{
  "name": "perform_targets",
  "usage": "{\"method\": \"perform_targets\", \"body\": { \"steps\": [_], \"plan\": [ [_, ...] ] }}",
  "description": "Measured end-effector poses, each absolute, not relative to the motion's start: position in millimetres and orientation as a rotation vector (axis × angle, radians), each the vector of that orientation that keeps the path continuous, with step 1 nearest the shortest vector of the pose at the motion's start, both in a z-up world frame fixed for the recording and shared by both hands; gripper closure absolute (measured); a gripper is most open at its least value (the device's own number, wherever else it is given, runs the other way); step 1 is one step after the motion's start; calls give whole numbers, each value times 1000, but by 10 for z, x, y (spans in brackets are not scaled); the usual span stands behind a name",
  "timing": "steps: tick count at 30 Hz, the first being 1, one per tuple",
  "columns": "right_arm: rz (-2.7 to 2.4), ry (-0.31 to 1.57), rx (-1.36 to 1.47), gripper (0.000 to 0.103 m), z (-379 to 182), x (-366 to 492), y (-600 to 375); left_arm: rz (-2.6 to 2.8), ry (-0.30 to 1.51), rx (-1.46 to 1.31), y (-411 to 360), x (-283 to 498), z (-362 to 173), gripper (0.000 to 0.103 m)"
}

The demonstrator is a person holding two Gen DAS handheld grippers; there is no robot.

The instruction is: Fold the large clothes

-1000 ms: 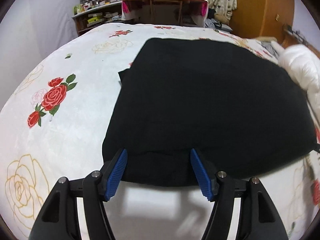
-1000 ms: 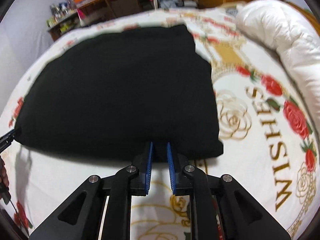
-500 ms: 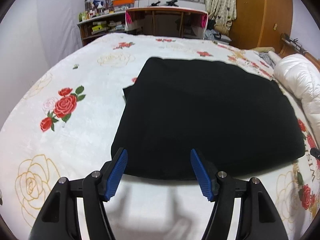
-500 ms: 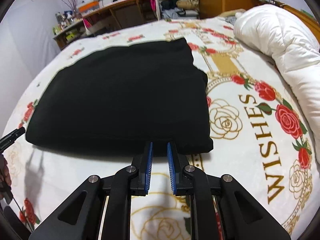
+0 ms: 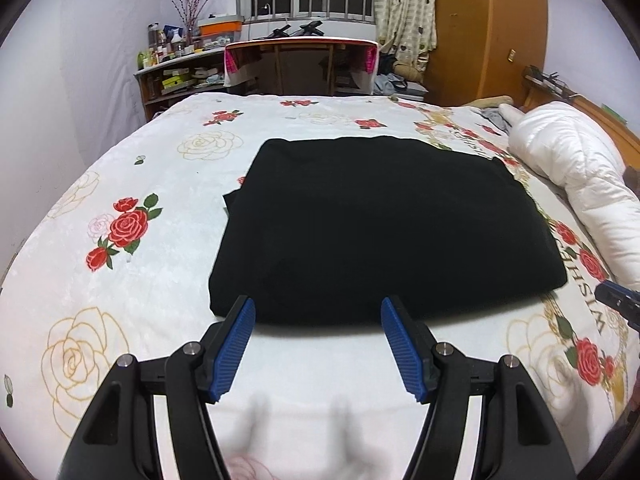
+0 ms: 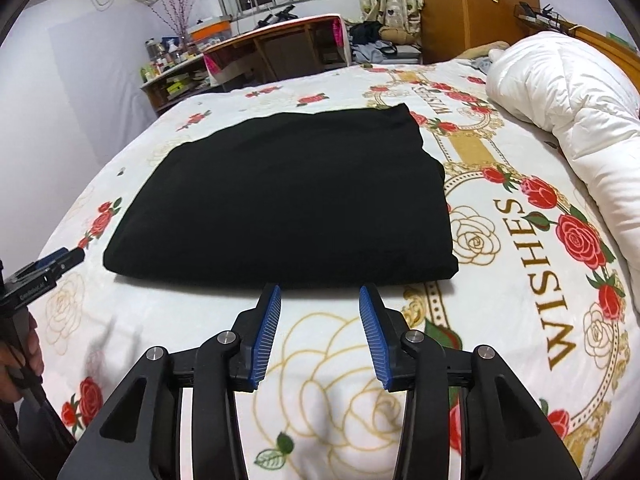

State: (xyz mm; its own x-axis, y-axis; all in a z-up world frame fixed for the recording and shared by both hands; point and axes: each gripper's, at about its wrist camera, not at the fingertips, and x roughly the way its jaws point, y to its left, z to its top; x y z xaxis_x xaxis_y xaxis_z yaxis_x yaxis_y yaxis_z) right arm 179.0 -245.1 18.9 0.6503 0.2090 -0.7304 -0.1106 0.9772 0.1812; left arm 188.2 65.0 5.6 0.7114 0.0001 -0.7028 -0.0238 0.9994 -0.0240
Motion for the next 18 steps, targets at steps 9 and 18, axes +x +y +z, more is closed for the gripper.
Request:
{"method": "perform_targets", "body": {
  "steps": [9, 18],
  "plan": [
    [172, 800, 126, 56, 265, 1826, -2624, -3, 756, -56, 784, 1935, 143, 35],
    [135, 817, 156, 41, 116, 2260, -2953, 40, 770, -101, 1098, 2439, -20, 34]
  ]
}}
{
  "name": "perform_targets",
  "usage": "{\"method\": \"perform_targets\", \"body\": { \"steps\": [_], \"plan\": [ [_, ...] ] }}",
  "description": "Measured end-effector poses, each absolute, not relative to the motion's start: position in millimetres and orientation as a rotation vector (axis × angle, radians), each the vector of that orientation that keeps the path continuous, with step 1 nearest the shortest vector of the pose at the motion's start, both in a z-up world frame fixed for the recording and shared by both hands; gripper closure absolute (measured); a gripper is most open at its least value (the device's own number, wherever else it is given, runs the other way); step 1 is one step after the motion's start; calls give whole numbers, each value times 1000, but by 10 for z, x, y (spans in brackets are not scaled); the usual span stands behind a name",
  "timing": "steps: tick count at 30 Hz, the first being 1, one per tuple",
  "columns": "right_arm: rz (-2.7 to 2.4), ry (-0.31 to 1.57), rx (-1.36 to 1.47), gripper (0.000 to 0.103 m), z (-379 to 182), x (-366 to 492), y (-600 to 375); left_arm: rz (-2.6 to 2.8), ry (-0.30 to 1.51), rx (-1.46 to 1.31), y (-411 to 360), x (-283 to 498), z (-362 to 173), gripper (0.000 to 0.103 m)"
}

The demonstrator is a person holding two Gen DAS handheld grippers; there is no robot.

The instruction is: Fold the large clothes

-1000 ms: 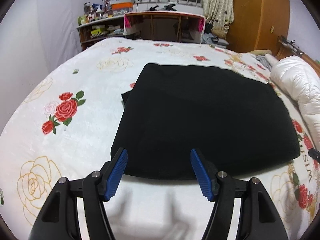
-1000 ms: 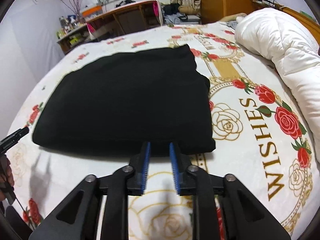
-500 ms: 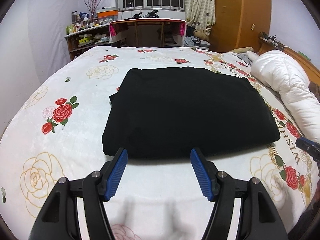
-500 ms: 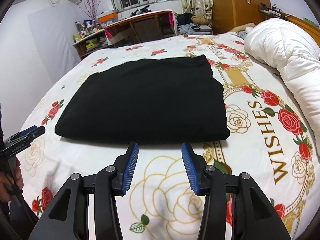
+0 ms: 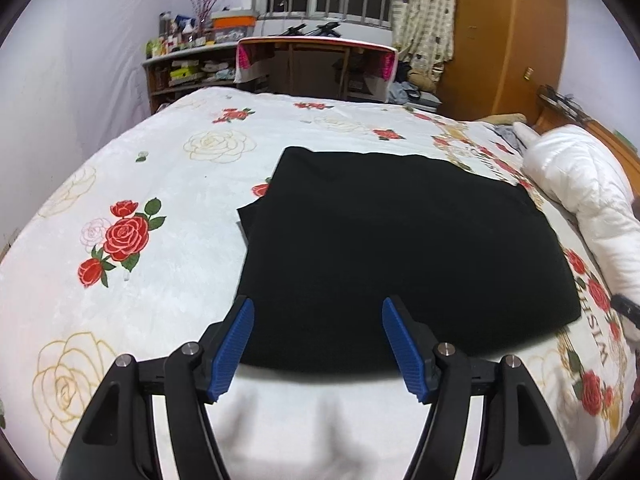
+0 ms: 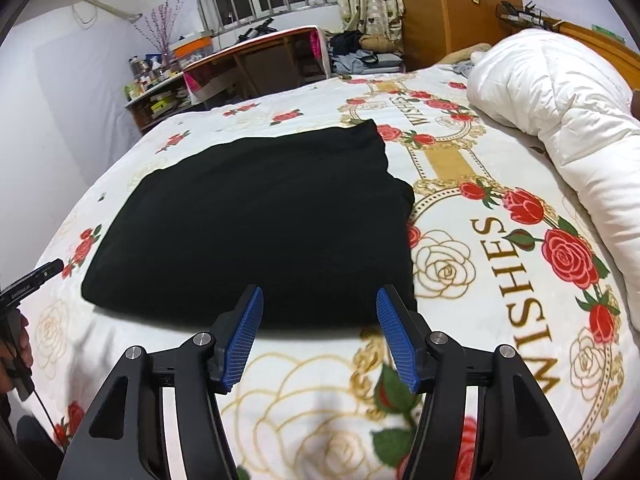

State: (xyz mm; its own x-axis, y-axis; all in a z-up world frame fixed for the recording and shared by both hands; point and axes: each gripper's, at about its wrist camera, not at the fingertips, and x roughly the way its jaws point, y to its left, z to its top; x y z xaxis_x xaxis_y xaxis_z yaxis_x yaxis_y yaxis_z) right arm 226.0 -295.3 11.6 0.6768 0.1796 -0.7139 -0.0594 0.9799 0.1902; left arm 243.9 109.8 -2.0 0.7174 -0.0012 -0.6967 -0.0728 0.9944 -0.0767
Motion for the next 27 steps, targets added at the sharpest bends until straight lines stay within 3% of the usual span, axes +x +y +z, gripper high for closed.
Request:
{"method": "perform_targets", "body": {
  "steps": [3, 17, 22, 27],
  "plan": [
    [133, 833, 167, 34, 23, 2460, -3047, 54, 780, -133, 1242, 2642, -112, 34],
    [115, 909, 284, 34, -543, 3281, -3336, 102, 836, -372, 1896, 3429, -710, 33],
    [142, 899, 370, 26, -656, 3421, -3434, 69, 828, -459, 1980, 3560, -855, 28],
    [187, 918, 454, 26, -777, 3561, -3504, 7, 829, -535, 1983, 3709, -966, 27]
  ]
}}
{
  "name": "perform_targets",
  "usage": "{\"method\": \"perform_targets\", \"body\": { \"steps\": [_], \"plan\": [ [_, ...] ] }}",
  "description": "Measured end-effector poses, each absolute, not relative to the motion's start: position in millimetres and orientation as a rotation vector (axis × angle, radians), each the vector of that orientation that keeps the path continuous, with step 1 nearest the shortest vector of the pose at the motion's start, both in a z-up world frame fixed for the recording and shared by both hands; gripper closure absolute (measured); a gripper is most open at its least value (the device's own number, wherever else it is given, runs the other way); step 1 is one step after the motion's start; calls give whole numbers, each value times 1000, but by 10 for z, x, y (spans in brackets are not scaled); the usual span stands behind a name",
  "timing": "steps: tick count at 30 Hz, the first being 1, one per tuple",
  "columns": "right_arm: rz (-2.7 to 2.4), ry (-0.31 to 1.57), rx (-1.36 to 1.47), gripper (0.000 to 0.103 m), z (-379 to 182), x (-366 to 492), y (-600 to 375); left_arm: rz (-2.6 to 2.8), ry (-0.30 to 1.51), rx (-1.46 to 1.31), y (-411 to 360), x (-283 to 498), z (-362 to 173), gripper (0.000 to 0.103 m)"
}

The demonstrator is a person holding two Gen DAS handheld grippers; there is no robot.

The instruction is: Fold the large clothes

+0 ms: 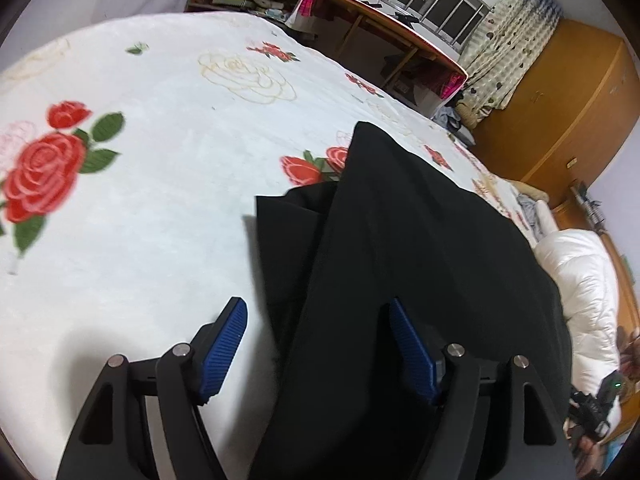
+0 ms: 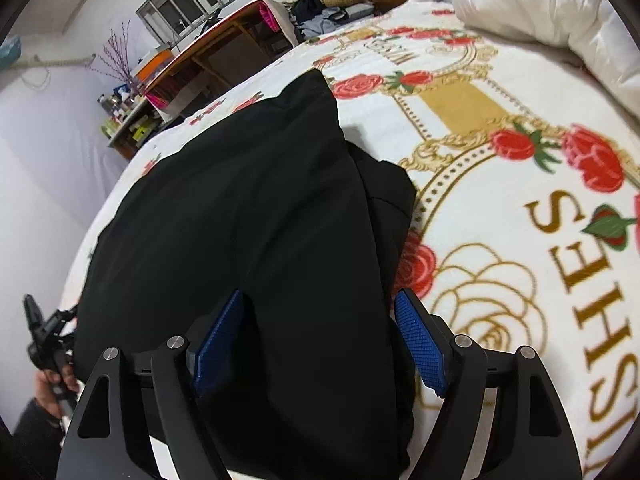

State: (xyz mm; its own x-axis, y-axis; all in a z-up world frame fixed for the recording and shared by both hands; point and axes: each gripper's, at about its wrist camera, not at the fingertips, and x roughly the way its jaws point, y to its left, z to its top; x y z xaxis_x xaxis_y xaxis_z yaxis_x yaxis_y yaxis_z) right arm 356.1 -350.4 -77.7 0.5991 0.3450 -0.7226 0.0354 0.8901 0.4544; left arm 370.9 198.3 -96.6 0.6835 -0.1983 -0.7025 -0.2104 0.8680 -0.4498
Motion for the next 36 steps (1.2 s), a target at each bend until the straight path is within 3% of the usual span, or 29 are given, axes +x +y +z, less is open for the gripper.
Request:
{"method": "perform_targets", "body": {
  "steps": [6, 17, 20, 22, 30, 36],
  "plan": [
    [278, 948, 574, 23, -995, 3700, -3612, -38, 842, -611, 1996, 3819, -1134, 20],
    [339, 950, 638, 20, -1119, 3839, -3627, -20, 816, -659, 1891, 3911, -1211, 18],
    [350, 954, 636, 26, -1108, 3884, -3611, -15, 817, -659, 1882, 3922, -1209, 18],
    [356, 949, 641, 35, -1093, 3876, -3601, -7, 819, -656, 1875, 3937, -1204, 19],
    [344, 928, 664, 51, -1052, 3872, -3544, 36, 839, -596, 1766, 4000, -1165, 35],
    [316, 926, 622, 65, -899, 3833, -3497, 57, 828, -589, 1729, 3945, -1043, 62]
  ]
}}
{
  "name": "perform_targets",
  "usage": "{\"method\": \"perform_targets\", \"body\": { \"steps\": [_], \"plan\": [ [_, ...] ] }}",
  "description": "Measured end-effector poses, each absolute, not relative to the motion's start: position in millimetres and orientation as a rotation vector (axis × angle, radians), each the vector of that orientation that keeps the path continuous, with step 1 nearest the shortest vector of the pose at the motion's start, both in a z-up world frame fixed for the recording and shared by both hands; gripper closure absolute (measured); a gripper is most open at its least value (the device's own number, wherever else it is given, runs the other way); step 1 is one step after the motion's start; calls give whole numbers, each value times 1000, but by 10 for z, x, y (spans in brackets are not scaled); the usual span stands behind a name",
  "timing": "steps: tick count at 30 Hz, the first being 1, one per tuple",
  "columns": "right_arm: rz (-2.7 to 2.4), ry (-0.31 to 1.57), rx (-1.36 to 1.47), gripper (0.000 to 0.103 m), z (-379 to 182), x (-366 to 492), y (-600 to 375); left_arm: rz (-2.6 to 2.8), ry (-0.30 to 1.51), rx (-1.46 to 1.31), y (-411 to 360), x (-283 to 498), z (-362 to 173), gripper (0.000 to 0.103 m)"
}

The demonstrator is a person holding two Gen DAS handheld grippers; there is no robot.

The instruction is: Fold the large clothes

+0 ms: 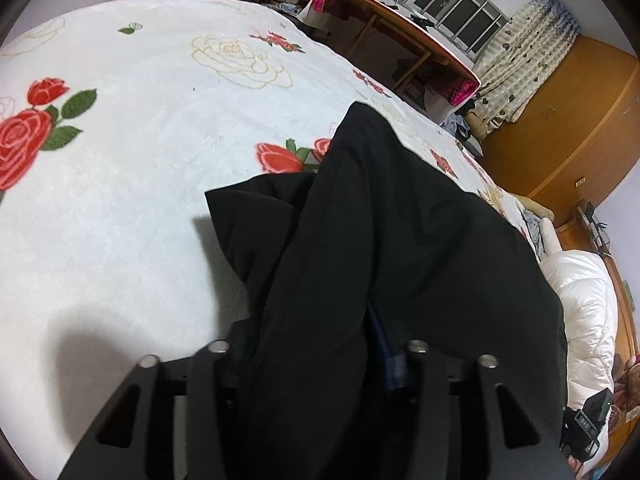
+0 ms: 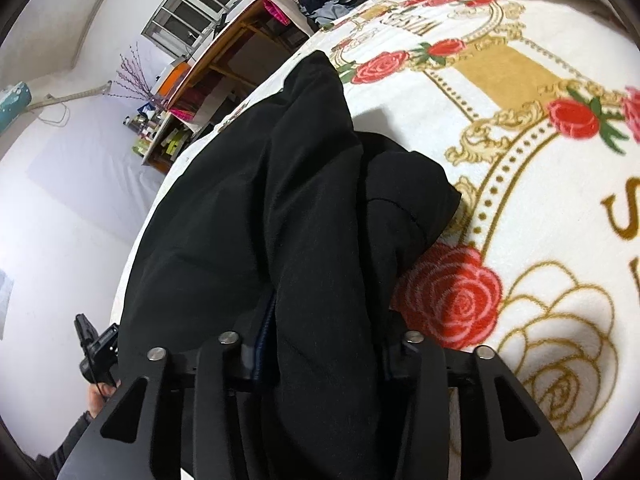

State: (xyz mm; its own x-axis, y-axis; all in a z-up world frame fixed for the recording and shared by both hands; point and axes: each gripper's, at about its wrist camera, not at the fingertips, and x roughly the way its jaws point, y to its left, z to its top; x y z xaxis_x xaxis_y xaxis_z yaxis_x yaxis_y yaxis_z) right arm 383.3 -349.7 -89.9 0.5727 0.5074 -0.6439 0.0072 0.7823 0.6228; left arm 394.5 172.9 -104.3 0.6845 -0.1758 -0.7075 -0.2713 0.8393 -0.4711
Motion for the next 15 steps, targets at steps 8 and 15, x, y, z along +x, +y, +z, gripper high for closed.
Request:
{"method": "perform_targets", "body": {
  "steps": [8, 15],
  "plan": [
    [305, 899, 632, 73, -631, 3744, -3490, 41, 802, -602, 1770, 3841, -770, 77],
    [314, 880, 610, 74, -384, 3661, -3434, 17, 776, -571, 1760, 3720, -494, 78]
  ]
}}
